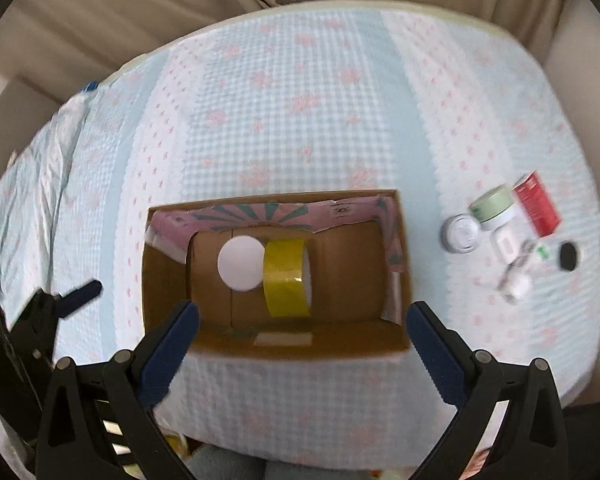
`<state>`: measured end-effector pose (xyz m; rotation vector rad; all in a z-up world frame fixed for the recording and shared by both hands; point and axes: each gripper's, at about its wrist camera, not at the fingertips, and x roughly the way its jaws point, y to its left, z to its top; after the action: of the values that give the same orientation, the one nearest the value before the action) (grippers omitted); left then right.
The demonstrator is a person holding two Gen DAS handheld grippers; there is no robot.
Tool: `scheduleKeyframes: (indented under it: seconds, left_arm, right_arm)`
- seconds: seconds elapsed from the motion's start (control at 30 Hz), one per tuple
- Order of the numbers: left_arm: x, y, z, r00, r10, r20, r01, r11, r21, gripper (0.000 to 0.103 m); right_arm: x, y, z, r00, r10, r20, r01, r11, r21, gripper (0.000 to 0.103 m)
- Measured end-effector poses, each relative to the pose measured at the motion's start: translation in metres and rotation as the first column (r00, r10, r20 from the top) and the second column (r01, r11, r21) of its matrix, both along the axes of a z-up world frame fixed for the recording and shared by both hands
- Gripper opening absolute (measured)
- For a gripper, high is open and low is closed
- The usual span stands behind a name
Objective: Organize rigid objects
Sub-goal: 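Open both tools and withdraw them from the box, then grasp the pale green jar with the left tool while the right tool grasps the white bottle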
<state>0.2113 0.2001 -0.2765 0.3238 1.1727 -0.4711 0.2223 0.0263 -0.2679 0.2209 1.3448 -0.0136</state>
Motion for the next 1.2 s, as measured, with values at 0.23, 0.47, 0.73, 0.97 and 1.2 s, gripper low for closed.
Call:
scheduleKeyframes:
  seconds: [0.23,0.47,0.73,0.97,1.2]
  left_arm:
    - [-0.026,-0.016,0.052,0.994,0.053,0.095,-0.049,0.998,-0.043,0.103]
    - [-0.042,-0.063,0.086,0.983,0.047,0.178,-0.036,0.997,-0.063,0.103]
    - [-0.047,-0.160,0.101,0.980,0.072,0.186,-0.057,0.995,-0.085,0.103]
    - [-0.029,-0.263,0.089,0.989,0.041,0.143,-0.026,0.995,-0.101,0.103]
    - [0.008,-0.330,0.059,0.998,-0.032,0.061,0.036,0.998,-0.059,0.103]
  right_arm:
    - [-0.039,-0.017,0.060,0.994,-0.035,0.103,0.045,0.994,-0.095,0.103]
    - [-0.077,-0.080,0.089,0.973,-0.165,0.161,0.186,0.974,-0.127,0.103]
    - [-0.115,-0.183,0.084,0.963,-0.184,0.198,0.208,0.972,-0.109,0.103]
    - [-0.131,-0.276,0.062,0.952,-0.241,0.189,0.246,0.969,-0.003,0.103]
    - [-0.127,-0.337,0.030,0.947,-0.288,0.140,0.281,0.957,0.072,0.103]
